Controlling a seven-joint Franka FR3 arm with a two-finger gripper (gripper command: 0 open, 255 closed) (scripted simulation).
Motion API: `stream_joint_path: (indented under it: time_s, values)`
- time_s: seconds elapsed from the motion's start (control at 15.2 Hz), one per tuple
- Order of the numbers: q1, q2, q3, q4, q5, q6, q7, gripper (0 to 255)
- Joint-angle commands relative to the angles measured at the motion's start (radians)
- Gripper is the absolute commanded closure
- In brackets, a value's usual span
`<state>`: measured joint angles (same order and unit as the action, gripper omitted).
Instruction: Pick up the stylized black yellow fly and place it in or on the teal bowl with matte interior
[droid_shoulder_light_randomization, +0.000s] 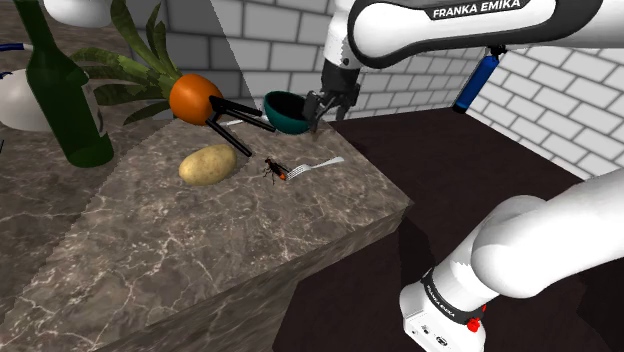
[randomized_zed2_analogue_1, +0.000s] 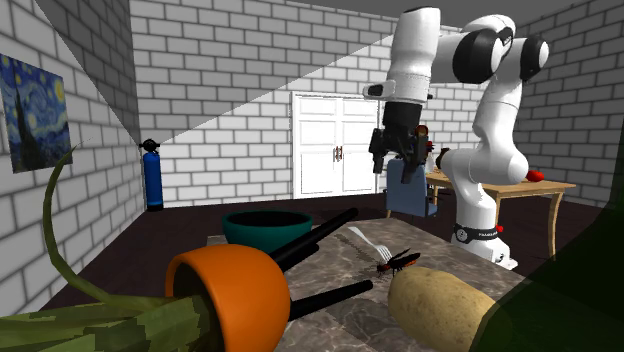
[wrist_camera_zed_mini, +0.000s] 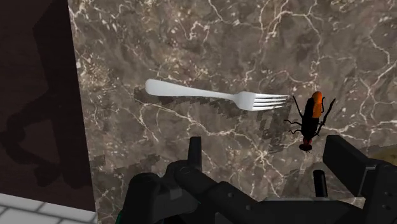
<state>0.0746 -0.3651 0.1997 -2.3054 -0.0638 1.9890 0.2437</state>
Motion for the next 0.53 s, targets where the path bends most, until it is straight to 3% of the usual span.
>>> stream_joint_path:
  time_s: [0.0, 0.46]
  values:
    - [0.005, 0.065, 0.027, 0.015, -0.006, 0.030, 0.043, 0]
    - [0.026, 0.320, 0.103, 0.128, -0.063, 0.100, 0.199, 0]
